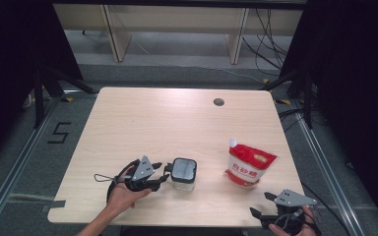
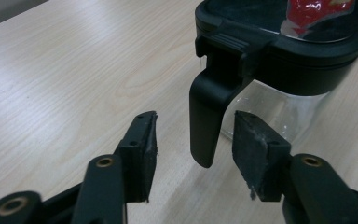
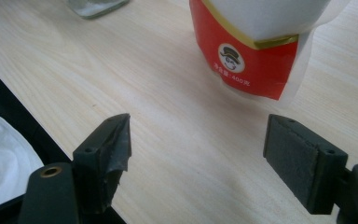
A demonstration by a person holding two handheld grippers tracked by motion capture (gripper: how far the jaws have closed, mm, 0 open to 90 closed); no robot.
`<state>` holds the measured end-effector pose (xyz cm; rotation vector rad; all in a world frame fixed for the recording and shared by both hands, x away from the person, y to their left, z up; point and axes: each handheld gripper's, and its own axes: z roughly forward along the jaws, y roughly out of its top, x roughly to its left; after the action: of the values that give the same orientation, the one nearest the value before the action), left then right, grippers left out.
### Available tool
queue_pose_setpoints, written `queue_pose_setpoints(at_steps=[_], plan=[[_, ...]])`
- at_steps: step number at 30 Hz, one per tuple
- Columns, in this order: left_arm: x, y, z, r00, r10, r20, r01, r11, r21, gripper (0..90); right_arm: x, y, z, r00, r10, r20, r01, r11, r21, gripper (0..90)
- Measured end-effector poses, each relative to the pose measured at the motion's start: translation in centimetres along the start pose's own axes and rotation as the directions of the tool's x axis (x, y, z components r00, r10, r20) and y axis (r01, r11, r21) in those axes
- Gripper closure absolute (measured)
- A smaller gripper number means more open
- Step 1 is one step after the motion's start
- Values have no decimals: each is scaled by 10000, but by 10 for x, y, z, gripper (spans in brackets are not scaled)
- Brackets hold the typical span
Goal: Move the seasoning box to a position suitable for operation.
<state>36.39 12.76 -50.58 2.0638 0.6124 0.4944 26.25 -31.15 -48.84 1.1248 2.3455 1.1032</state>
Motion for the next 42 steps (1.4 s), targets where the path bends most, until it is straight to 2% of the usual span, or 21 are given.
queue_pose_setpoints(at_steps=[3, 4, 8, 9, 10, 13, 14, 15, 17, 18, 19, 25, 28, 30, 33, 34, 36, 37, 40, 41, 42], plan=[[0, 0, 3, 9999, 119, 29, -119, 9999, 1, 598, 0, 0, 0, 9998, -168, 66, 168, 9998, -86, 248], [0, 1, 3, 9995, 314, 56, -315, 9995, 30, 620, 0, 0, 0, 9998, -201, 46, 201, 9998, -46, 248], [-1, 1, 1, 9986, 514, 120, -512, 9986, -154, 690, 2, 0, 0, 10000, 45, 49, -45, 10000, 82, 252], [-2, 2, 0, 9978, 650, 143, -648, 9978, -159, 732, -1, 0, 1, 9998, -215, 13, 215, 9998, 48, 251], [-2, 2, 0, 9972, 745, 110, -743, 9971, -148, 745, 0, 0, 1, 9999, -161, 47, 161, 9998, 73, 252], [-1, 1, -1, 9980, 575, 248, -567, 9980, -295, 753, 1, 1, 1, 9998, -211, 45, 211, 9998, 34, 254], [-1, 0, -1, 9988, 408, 260, -398, 9986, -350, 755, 2, 0, 0, 10000, 80, -22, -80, 9999, 133, 254], [-1, 0, -1, 9988, 389, 282, -378, 9986, -371, 756, 0, 0, 1, 9998, -207, 33, 207, 9998, 63, 254], [-1, 1, -1, 9978, 579, 320, -567, 9977, -372, 756, 1, 0, 1, 9999, -136, 26, 135, 9999, 32, 255], [-3, 1, -1, 9971, 603, 457, -583, 9973, -435, 756, 0, 1, 2, 9993, -371, -10, 371, 9993, -18, 255], [-4, 1, -1, 9973, 482, 557, -459, 9981, -421, 756, 2, 1, 1, 9999, -108, 21, 107, 9999, 23, 255], [-15, 3, -2, 9955, 513, 801, -484, 9981, -373, 759, 1, 1, 1, 9996, -272, 32, 272, 9996, -41, 256], [-25, 5, -3, 9949, 269, 974, -235, 9991, -359, 758, 3, 1, 1, 9999, -161, 15, 161, 9999, -2, 258], [-27, 5, -5, 9943, 426, 977, -399, 9988, -296, 756, 1, 2, 1, 9996, -299, -2, 299, 9995, -56, 259], [-31, 5, -5, 9929, 281, 1156, -250, 9993, -282, 752, 2, 1, 1, 9997, -235, 6, 235, 9997, -4, 259], [-33, 5, -6, 9932, 305, 1122, -276, 9992, -277, 750, 2, 1, 2, 9992, -391, -15, 391, 9992, -39, 259], [-36, 4, -8, 9926, 354, 1162, -325, 9991, -269, 747, 5, 2, 2, 10000, -46, -89, 46, 10000, 22, 259], [-36, 4, -10, 9924, 449, 1144, -439, 9990, -112, 745, 2, 2, 2, 9992, -388, -28, 388, 9992, -1, 259], [-37, 3, -11, 9904, 412, 1316, -404, 9991, -90, 740, 3, 2, 3, 9991, -428, -52, 428, 9991, 6, 259], [-37, 3, -12, 9909, 419, 1276, -413, 9991, -71, 740, 4, 2, 3, 9997, -237, -58, 237, 9997, 57, 259], [-37, 3, -12, 9909, 419, 1276, -413, 9991, -71, 739, 3, 2, 3, 9991, -414, -89, 414, 9991, 17, 259]])
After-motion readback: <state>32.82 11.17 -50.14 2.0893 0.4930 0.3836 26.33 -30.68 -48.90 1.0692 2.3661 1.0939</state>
